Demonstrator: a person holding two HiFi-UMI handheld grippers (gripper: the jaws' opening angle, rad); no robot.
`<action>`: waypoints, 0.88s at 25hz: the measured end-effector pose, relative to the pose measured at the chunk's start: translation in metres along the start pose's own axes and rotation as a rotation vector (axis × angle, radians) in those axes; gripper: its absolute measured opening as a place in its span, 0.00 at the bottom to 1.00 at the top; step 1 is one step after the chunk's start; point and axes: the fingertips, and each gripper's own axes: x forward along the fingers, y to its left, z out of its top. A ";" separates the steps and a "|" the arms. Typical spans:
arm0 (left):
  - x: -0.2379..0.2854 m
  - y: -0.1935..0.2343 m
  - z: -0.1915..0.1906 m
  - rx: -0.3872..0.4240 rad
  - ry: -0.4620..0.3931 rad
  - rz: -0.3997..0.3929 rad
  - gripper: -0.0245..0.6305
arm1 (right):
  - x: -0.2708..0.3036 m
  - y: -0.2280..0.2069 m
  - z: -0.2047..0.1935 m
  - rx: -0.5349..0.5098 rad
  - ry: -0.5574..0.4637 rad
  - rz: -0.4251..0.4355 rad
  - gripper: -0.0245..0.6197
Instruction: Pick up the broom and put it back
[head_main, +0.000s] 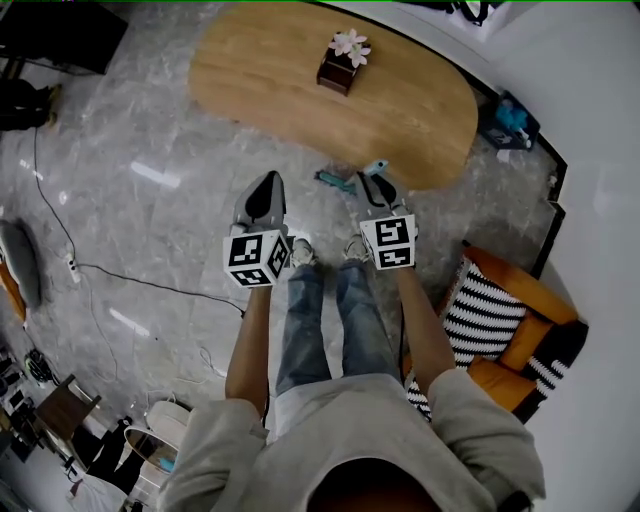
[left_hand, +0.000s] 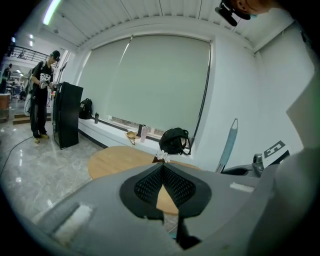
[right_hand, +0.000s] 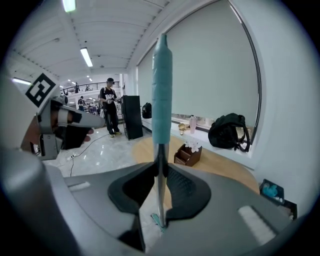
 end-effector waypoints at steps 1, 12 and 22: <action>-0.001 -0.002 0.010 0.003 -0.013 0.002 0.04 | -0.005 0.003 0.012 -0.007 -0.011 0.009 0.15; -0.048 -0.028 0.108 0.045 -0.112 0.019 0.04 | -0.070 0.021 0.107 -0.065 -0.083 0.057 0.15; -0.074 -0.063 0.164 0.091 -0.163 -0.029 0.04 | -0.123 0.042 0.159 -0.106 -0.134 0.072 0.15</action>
